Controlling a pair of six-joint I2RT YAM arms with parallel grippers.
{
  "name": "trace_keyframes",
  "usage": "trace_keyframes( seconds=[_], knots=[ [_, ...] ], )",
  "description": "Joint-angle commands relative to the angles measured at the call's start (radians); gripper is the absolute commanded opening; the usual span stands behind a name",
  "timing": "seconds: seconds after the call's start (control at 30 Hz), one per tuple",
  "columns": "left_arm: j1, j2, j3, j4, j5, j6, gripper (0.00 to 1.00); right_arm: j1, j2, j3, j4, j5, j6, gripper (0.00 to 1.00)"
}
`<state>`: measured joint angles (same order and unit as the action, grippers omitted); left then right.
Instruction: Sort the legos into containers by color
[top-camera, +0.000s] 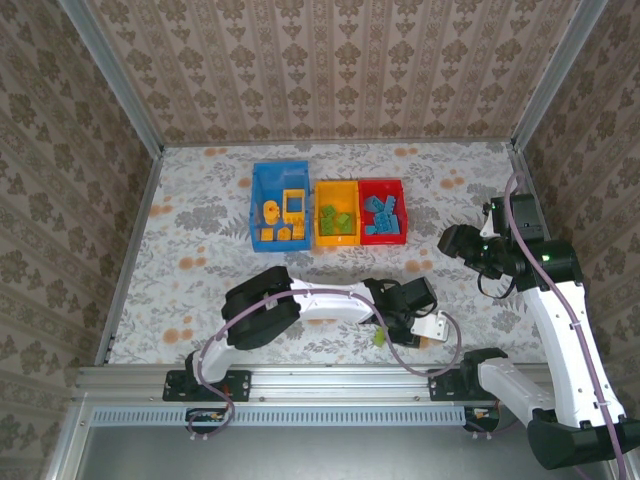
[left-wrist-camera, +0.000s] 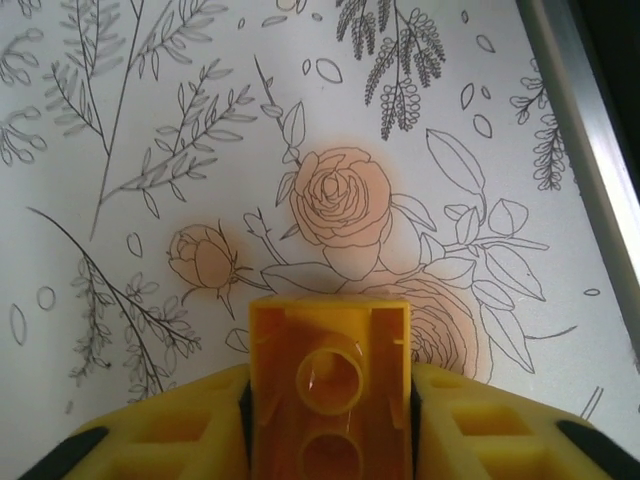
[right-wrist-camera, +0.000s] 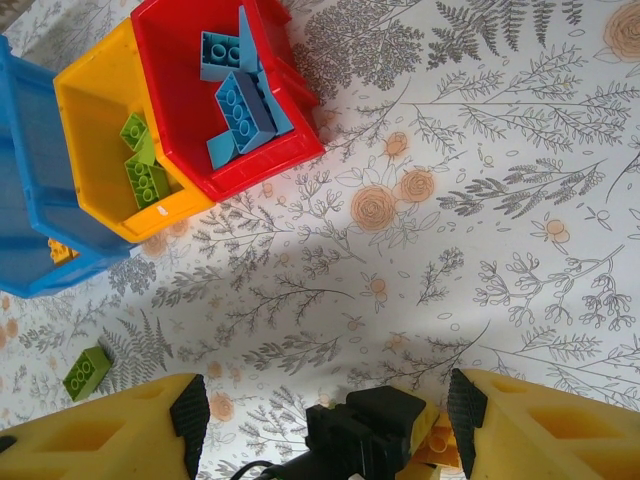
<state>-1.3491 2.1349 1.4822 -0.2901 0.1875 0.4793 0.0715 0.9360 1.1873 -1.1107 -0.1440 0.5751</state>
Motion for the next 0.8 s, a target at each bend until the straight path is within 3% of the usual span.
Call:
trace_keyframes(
  seconds=[0.0, 0.13, 0.33, 0.47, 0.63, 0.77],
  knots=[
    [-0.004, -0.004, 0.034, -0.008, -0.022, -0.039, 0.3, -0.007, 0.001, 0.012, -0.027, -0.019, -0.012, 0.67],
    [0.022, -0.086, 0.033, 0.03, -0.109, -0.112, 0.28, -0.007, 0.003, 0.048, -0.005, -0.032, -0.037, 0.66],
    [0.148, -0.356, -0.083, 0.105, -0.252, -0.32, 0.29, 0.022, 0.014, 0.075, 0.179, -0.121, -0.059, 0.64],
    [0.268, -0.514, -0.169, 0.051, -0.299, -0.433, 0.29, 0.186, 0.081, 0.09, 0.296, -0.075, -0.081, 0.64],
    [0.495, -0.646, -0.224, -0.128, -0.351, -0.625, 0.28, 0.435, 0.206, 0.109, 0.459, 0.01, -0.077, 0.65],
    [0.669, -0.663, -0.214, -0.254, -0.341, -0.743, 0.28, 0.537, 0.317, 0.149, 0.511, 0.028, -0.078, 0.65]
  ],
)
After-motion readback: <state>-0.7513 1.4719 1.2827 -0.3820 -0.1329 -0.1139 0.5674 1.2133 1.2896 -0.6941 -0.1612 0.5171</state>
